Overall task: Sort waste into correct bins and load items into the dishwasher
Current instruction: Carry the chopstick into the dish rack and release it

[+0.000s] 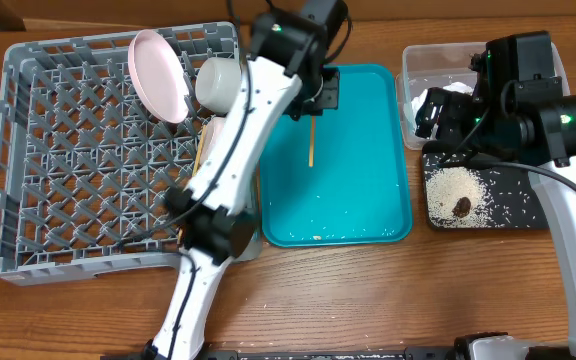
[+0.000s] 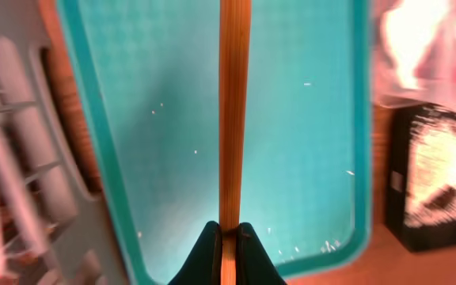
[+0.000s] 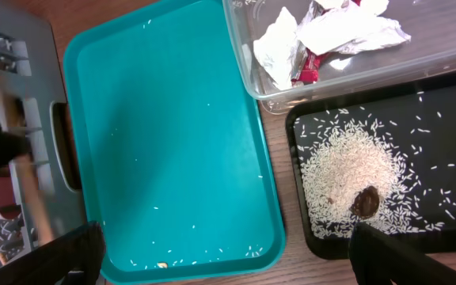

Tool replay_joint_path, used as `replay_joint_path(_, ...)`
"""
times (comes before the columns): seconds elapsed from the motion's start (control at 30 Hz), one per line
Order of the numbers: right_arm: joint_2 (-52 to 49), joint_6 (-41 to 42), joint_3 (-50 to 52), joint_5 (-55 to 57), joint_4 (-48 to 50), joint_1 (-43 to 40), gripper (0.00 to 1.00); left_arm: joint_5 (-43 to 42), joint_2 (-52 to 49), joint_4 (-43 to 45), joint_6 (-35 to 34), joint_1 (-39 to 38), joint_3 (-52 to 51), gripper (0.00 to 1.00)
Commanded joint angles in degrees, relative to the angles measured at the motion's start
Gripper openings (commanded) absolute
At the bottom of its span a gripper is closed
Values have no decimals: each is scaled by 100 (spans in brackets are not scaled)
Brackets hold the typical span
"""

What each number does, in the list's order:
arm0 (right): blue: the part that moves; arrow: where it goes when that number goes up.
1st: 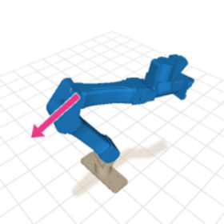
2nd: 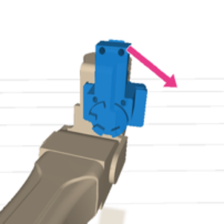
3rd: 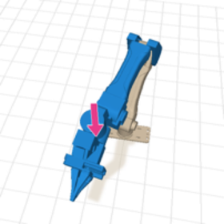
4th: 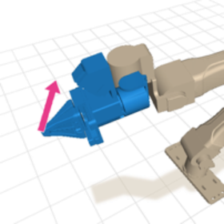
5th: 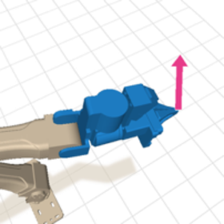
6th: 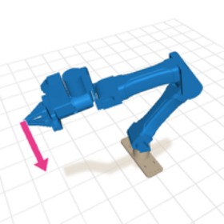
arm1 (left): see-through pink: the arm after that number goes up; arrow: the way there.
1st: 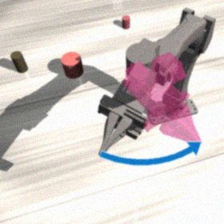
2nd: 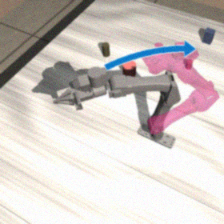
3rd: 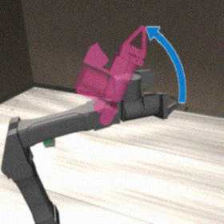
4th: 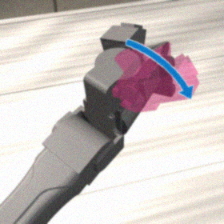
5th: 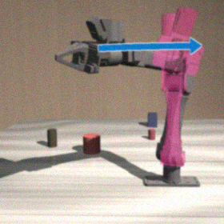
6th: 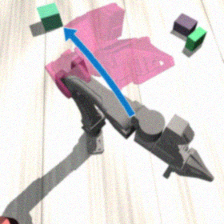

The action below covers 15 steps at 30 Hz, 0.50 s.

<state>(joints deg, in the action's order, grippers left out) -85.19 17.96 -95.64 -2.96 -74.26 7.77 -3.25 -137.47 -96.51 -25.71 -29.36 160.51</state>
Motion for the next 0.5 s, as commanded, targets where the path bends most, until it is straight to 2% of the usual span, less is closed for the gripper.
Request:
replay_joint_path(0.0, 26, -33, -109, 35, 22, 0, 100, 299, 1108, -33, 278, 20, -614, 4)
replay_joint_path(0.17, 26, -33, -107, 35, 22, 0, 100, 745, 2378, -33, 240, 389, -2223, 4)
replay_joint_path(0.3, 26, -33, -109, 35, 22, 0, 100, 1008, 3228, -31, 262, 1025, -3530, 4)
replay_joint_path(0.47, 26, -33, -107, 35, 22, 0, 100, 1134, 3558, 105, 1040, 1873, -4631, 4)
